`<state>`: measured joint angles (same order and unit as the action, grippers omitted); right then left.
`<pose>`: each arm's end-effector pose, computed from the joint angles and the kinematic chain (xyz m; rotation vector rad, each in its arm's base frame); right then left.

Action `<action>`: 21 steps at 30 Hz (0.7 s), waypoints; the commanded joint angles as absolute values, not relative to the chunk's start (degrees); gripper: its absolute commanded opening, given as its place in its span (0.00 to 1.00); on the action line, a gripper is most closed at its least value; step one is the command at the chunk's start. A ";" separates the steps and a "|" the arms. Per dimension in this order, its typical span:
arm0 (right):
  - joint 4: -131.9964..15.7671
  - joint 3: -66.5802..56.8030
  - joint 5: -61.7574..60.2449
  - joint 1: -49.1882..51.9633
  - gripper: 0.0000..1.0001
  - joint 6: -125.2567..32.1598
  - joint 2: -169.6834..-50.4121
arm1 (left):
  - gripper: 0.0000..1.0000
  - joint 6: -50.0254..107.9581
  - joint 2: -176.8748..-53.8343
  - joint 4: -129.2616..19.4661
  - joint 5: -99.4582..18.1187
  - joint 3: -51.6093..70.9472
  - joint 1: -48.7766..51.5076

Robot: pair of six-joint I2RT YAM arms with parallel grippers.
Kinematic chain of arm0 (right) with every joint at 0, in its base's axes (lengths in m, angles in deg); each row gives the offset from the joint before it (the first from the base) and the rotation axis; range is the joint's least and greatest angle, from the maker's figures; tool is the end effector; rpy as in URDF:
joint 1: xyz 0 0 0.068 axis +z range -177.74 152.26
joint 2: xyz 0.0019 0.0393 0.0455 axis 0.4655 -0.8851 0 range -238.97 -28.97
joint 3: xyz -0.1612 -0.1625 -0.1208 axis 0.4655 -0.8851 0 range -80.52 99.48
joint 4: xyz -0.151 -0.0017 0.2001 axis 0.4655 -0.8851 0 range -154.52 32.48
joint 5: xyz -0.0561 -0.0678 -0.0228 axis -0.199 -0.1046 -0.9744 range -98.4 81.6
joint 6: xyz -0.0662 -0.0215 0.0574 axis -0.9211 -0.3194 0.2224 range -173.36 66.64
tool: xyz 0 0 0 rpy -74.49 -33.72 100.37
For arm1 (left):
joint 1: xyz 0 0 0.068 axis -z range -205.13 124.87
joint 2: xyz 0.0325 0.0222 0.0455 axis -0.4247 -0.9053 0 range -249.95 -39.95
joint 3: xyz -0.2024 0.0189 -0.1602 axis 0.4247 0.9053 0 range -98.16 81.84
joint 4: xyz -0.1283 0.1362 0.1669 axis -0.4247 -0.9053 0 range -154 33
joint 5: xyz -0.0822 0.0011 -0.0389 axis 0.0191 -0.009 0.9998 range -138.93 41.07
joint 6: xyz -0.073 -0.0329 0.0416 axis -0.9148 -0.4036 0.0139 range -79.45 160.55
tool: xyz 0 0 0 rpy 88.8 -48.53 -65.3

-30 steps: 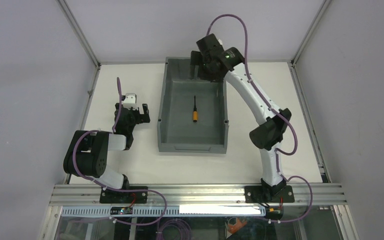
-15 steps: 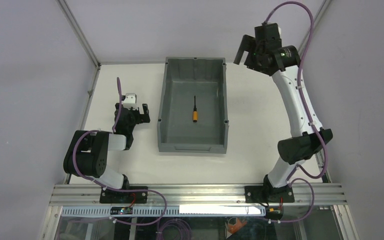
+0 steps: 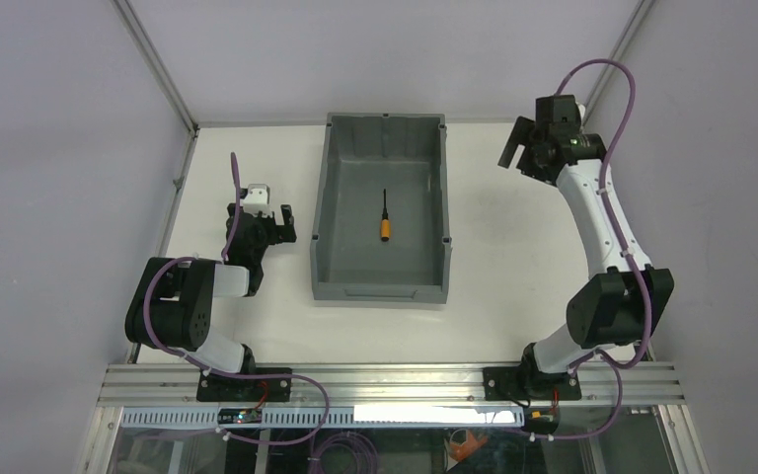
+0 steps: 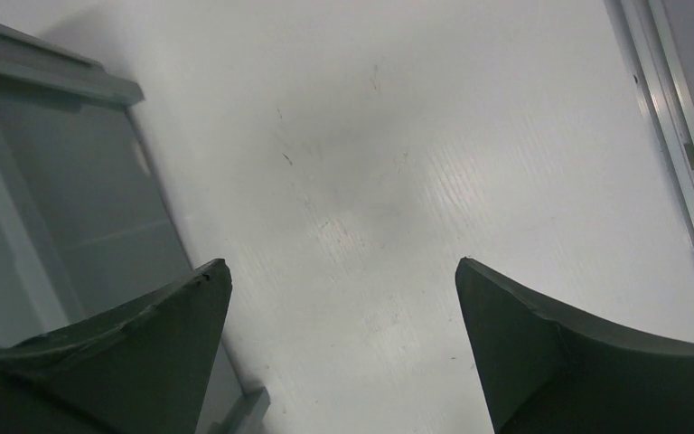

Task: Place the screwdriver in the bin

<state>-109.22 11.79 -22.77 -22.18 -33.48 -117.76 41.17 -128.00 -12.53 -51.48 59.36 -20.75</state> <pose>0.3458 0.0136 0.3238 0.4098 2.3438 -0.0924 0.3063 -0.0199 0.1194 0.0550 1.9379 -0.0006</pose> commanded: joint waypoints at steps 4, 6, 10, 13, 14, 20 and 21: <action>-96.74 0.08 -23.82 -22.97 0.99 -35.13 -112.85 | 0.99 40.68 -126.17 -10.97 -50.60 59.87 -21.35; -95.12 -2.52 -23.58 -23.00 0.99 -35.17 -112.79 | 0.99 40.69 -126.17 -11.03 -50.56 59.87 -21.35; -92.06 -7.40 -23.17 -23.08 0.99 -35.28 -112.97 | 0.99 40.70 -126.16 -11.03 -50.60 59.87 -21.35; -89.69 -10.37 -22.56 -23.13 0.99 -35.47 -112.98 | 0.99 40.69 -126.13 -11.02 -50.60 59.87 -21.35; -88.90 -11.44 -22.35 -23.19 0.99 -35.62 -113.02 | 0.99 40.72 -126.16 -11.03 -50.60 59.87 -21.35; -85.12 -16.58 -20.73 -23.17 0.99 -35.57 -114.05 | 0.99 40.71 -126.13 -11.02 -50.60 59.87 -21.35; -84.36 -17.33 -20.58 -23.17 0.99 -35.60 -114.30 | 0.99 40.71 -126.16 -11.03 -50.60 59.87 -21.35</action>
<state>-90.49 -15.55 -21.57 -22.79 -35.34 -115.75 41.15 -128.00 -12.53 -51.48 59.36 -20.75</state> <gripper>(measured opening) 0.990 0.992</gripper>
